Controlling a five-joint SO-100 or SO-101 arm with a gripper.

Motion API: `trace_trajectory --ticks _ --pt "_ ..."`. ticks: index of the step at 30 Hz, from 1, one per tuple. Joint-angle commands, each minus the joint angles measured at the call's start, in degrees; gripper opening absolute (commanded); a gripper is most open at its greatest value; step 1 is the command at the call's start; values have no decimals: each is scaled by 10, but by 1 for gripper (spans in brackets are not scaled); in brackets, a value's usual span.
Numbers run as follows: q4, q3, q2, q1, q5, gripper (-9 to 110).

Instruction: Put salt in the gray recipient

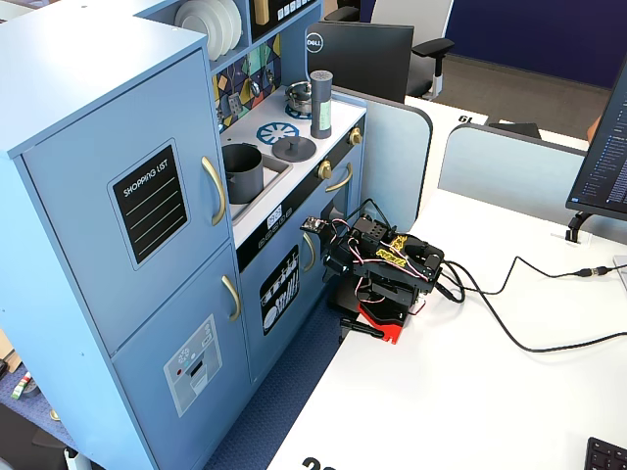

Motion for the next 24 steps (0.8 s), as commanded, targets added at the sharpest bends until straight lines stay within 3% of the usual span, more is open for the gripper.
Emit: trace_trajectory --ticks 1,16,24 --pt "2 -3 4 -25 -7 0" --pt "-4 -18 4 -2 -47 0" --pt "-25 -244 -134 78 -28 0"
